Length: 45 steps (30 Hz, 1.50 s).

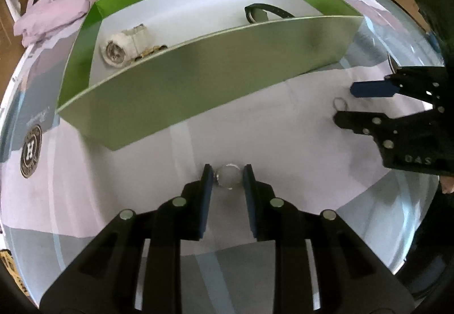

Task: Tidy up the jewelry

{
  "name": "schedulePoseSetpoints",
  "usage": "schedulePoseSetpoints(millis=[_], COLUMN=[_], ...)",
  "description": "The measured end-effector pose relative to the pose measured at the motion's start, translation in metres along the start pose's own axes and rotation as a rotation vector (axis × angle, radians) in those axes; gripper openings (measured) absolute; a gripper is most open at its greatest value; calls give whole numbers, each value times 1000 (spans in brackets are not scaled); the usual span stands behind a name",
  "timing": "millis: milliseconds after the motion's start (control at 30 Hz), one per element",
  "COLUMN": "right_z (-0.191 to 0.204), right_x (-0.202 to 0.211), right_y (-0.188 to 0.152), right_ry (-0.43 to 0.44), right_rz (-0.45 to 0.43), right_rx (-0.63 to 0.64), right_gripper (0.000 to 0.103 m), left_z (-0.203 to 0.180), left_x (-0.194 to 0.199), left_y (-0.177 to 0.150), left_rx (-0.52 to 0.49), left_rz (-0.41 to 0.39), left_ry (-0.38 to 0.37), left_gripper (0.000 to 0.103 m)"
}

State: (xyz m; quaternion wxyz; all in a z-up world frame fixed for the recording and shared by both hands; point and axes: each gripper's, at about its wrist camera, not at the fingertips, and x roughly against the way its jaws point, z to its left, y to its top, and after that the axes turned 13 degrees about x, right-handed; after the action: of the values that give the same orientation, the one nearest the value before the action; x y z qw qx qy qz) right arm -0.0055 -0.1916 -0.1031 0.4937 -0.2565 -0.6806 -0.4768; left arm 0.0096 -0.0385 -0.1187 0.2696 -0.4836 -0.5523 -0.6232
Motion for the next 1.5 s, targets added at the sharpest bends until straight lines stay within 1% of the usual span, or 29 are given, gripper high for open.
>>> schedulePoseSetpoints(millis=[33, 67, 100, 200, 233, 267, 300, 333, 400, 433, 500, 600, 667, 700, 733, 767, 800, 833, 1000, 1100, 1167, 1233, 1267, 1300, 1333, 1367, 1400, 1433, 1500], right_z=[1, 2, 2, -2, -3, -3, -3, -3, 0, 2, 4, 7, 8, 9, 11, 11, 12, 12, 13, 12, 13, 13, 13, 13, 13, 13, 13, 13, 12], right_x=[0, 1, -1, 0, 0, 2, 4, 8, 15, 17, 14, 5, 2, 1, 1, 1, 1, 1, 1, 2, 3, 7, 10, 12, 14, 14, 13, 11, 4], right_y=[1, 4, 6, 9, 8, 8, 7, 6, 3, 2, 2, 3, 2, 3, 4, 5, 5, 6, 6, 6, 7, 6, 5, 4, 3, 1, 0, -2, -4], right_ry=[-4, 4, 9, 7, 8, 3, 0, 5, 9, 4, -2, -15, -21, -23, -12, -5, -9, -10, -14, -26, -23, -12, -7, -5, -7, -13, -20, -22, -19], right_rz=[-9, -14, -16, -23, -25, -30, -32, -34, -45, -46, -31, -10, 0, -1, -1, 0, -2, -3, -12, -20, -19, -22, -27, -27, -18, -6, 1, 9, 35], right_rx=[2, 10, 8, -23, -25, -22, -20, -15, 0, 8, 24, 21, 26, 28, 30, 33, 41, 42, 42, 40, 41, 44, 48, 55, 65, 76, 81, 81, 72], right_gripper=[38, 29, 18, 18, 18, 18, 20, 29, 41, 41, 41, 41, 41, 35, 22, 18, 18, 18, 18, 18, 21, 37, 39, 42, 50, 53, 55, 55, 55], left_z=[0, 2, 3, 11, 14, 16, 16, 15, 12, 9, 6, -1, -2, -3, -1, -1, 0, 0, 7, 12, 12, 12, 12, 11, 8, 3, 0, -3, -2], left_x=[0, 0, 0, 3, 5, 7, 9, 11, 13, 12, 10, 5, 5, 4, 4, 4, 4, 3, 2, 5, 8, 13, 15, 17, 20, 21, 23, 23, 19], left_y=[1, 2, 2, 5, 5, 5, 5, 4, 3, 1, 1, -1, -2, -2, -1, -1, -1, 0, 3, 5, 6, 5, 5, 4, 1, -2, -6, -10, -11], left_rx=[7, 15, 28, 74, 80, 88, 91, 88, 70, 60, 45, 24, 19, 18, 19, 22, 23, 27, 59, 84, 84, 78, 69, 54, 22, -17, -42, -63, -62], left_rz=[-6, -11, -17, -38, -38, -35, -36, -40, -34, -30, -20, -20, -24, -25, -25, -27, -30, -28, -43, -42, -47, -51, -49, -42, -32, -28, -34, -37, -26], left_ry=[4, 10, 17, 39, 32, 8, -3, -8, -18, -20, -17, 0, 6, 8, 8, 8, 10, 8, 40, 9, 0, -18, -34, -48, -60, -56, -46, -35, -28], left_gripper=[22, 23, 22, 22, 22, 22, 22, 22, 23, 24, 30, 33, 33, 33, 33, 31, 25, 23, 22, 22, 22, 23, 27, 39, 48, 56, 57, 57, 57])
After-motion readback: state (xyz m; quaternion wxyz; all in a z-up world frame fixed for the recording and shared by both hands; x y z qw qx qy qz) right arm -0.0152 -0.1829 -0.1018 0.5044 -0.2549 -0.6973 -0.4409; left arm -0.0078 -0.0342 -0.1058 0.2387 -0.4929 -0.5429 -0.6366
